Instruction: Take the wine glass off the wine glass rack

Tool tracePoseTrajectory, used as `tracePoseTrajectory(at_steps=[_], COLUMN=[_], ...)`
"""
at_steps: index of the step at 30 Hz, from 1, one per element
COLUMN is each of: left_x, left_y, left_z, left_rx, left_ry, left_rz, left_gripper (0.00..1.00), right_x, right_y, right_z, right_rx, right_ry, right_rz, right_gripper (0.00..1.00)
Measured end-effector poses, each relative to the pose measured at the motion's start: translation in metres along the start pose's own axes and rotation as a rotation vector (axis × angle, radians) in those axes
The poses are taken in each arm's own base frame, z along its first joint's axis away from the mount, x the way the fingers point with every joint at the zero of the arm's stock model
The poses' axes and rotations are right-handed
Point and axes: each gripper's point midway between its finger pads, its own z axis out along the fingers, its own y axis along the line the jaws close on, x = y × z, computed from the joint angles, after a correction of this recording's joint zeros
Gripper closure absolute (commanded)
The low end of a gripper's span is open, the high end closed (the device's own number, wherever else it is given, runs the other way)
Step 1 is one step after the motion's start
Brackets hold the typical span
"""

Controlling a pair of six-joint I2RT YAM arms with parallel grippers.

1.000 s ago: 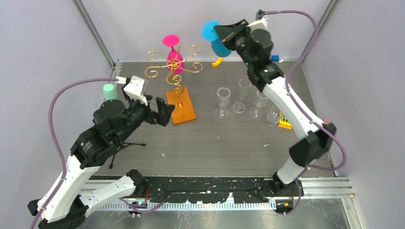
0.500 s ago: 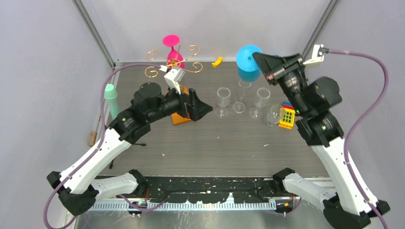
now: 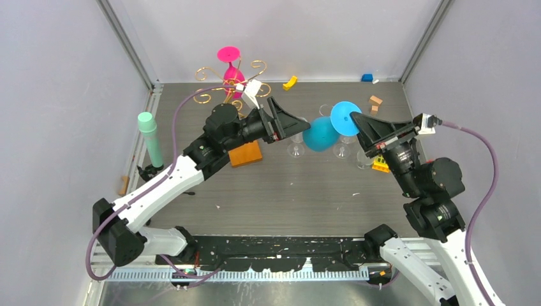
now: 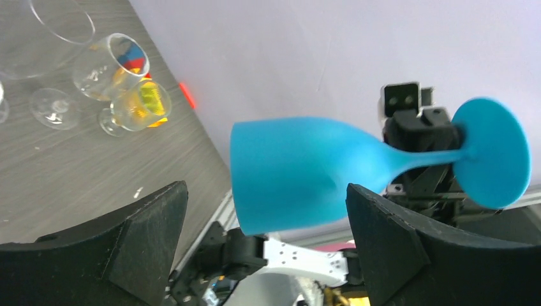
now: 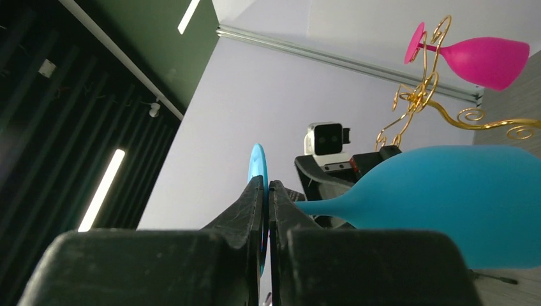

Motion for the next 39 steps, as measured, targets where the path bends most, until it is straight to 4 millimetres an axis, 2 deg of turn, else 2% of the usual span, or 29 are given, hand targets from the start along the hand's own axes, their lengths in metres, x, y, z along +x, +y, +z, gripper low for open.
tracePoseTrajectory(at_steps=[1,6,10,12,18,22,25,26,28,30,32,34,39], left_x=[-0.001,-0.002,-0.004,-0.007,-0.012,-0.025,-0.035,-0.036,-0.036,-0.035,-0.035,-0.034,-0.027], left_y=[0.000,-0.004,-0.023,-0.035,-0.045,-0.065,-0.088,-0.093,-0.098,-0.098,-0.101,-0.106,-0.106], left_z=[0.003,0.015,0.020,0.017,0.009,-0.001,-0.016,-0.020,-0.023,-0.023,-0.024,-0.027,-0.032], left_rx=[0.004,0.047,0.144,0.205,0.294,0.369,0.445,0.465,0.479,0.478,0.491,0.507,0.458], left_ry=[-0.003,-0.005,0.015,0.013,0.011,-0.010,-0.031,-0.036,-0.036,-0.033,-0.036,-0.035,-0.039], left_rz=[-0.022,-0.114,-0.210,-0.269,-0.432,-0.473,-0.472,-0.464,-0.457,-0.457,-0.426,-0.367,-0.183], left_gripper=[0.04,0.23,0.39,0.46,0.73,0.98,1.00,1.00,1.00,1.00,1.00,1.00,1.00], right_x=[-0.001,-0.006,-0.010,-0.010,-0.014,-0.019,-0.023,-0.022,-0.022,-0.023,-0.025,-0.028,-0.036], right_y=[0.001,0.013,0.013,0.010,0.014,0.022,0.022,0.022,0.023,0.022,0.009,-0.010,-0.047], right_z=[-0.003,-0.015,-0.018,-0.016,-0.015,-0.018,-0.022,-0.023,-0.024,-0.025,-0.023,-0.019,-0.023], right_rx=[-0.006,-0.071,-0.109,-0.118,-0.179,-0.216,-0.223,-0.226,-0.229,-0.222,-0.175,-0.107,0.034], right_ry=[-0.008,-0.034,-0.051,-0.052,-0.067,-0.087,-0.102,-0.101,-0.098,-0.103,-0.130,-0.164,-0.237], right_rz=[0.020,0.111,0.172,0.207,0.278,0.304,0.322,0.327,0.331,0.328,0.307,0.286,0.204], right_gripper=[1.00,1.00,1.00,1.00,1.00,1.00,0.99,0.97,0.81,0.57,0.45,0.38,0.33])
